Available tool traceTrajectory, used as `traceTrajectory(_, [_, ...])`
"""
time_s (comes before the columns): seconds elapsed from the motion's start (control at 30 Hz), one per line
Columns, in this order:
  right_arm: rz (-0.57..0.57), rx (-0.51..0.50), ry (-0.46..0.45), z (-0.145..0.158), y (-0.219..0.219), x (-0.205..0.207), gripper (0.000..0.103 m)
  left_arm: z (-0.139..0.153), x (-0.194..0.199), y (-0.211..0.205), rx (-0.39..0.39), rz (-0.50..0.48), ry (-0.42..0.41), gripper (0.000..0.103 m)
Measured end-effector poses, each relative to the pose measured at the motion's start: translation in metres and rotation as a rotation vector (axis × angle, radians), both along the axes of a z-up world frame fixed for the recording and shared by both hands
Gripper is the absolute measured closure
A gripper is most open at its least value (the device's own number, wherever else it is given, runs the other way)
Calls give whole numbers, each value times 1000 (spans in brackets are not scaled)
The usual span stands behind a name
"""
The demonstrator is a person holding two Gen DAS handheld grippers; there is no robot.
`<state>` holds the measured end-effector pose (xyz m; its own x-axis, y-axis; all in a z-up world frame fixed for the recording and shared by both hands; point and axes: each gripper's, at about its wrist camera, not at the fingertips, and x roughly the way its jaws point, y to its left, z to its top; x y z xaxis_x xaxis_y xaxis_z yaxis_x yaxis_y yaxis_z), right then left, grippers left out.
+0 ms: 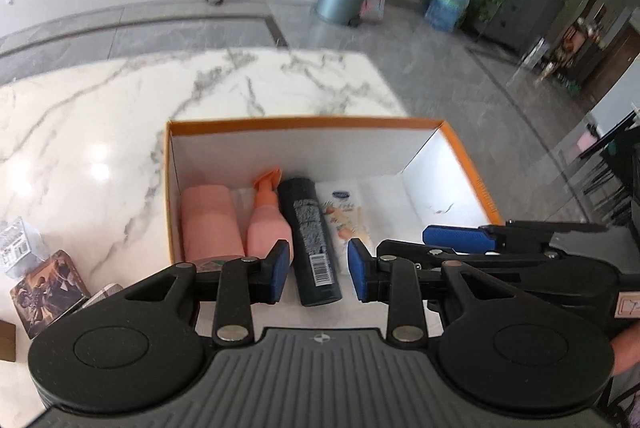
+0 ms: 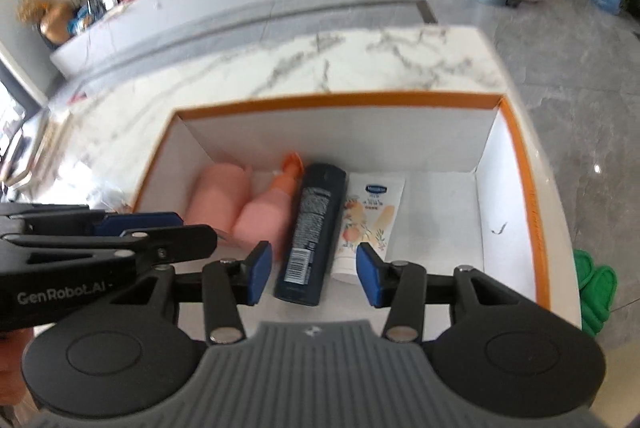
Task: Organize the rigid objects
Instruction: 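Open both tools to release the can and tube beside the pink bottles, then withdraw both tools toward the blue tin and yellow tape measure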
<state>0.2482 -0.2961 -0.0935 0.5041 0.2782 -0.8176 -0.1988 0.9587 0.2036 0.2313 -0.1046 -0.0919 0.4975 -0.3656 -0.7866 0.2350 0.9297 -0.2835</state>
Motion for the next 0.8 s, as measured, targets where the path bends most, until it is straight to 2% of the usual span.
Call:
traceTrajectory(0.13, [-26, 29, -110, 17, 4, -31, 52, 17, -26, 7, -12, 3, -102, 66])
traceTrajectory(0.43, [-117, 67, -228, 32, 23, -86, 43, 38, -78, 44, -1, 63, -249, 64])
traceTrajectory(0.5, [-124, 65, -247, 33, 31, -99, 40, 37, -88, 53, 15, 87, -276, 53])
traceTrajectory(0.57, [-124, 63, -253, 34, 39, -109, 35, 35, -99, 64, 10, 117, -299, 49])
traceTrajectory(0.63, [-141, 50, -265, 34, 48, -118, 35, 33, -108, 75, 5, 143, -309, 44])
traceTrajectory(0.7, [-166, 17, -295, 33, 59, -126, 34, 32, -117, 86, 7, 171, -327, 29])
traceTrajectory(0.8, [-156, 1, -356, 32, 77, -138, 26, 29, -127, 102, 30, 207, -318, 19])
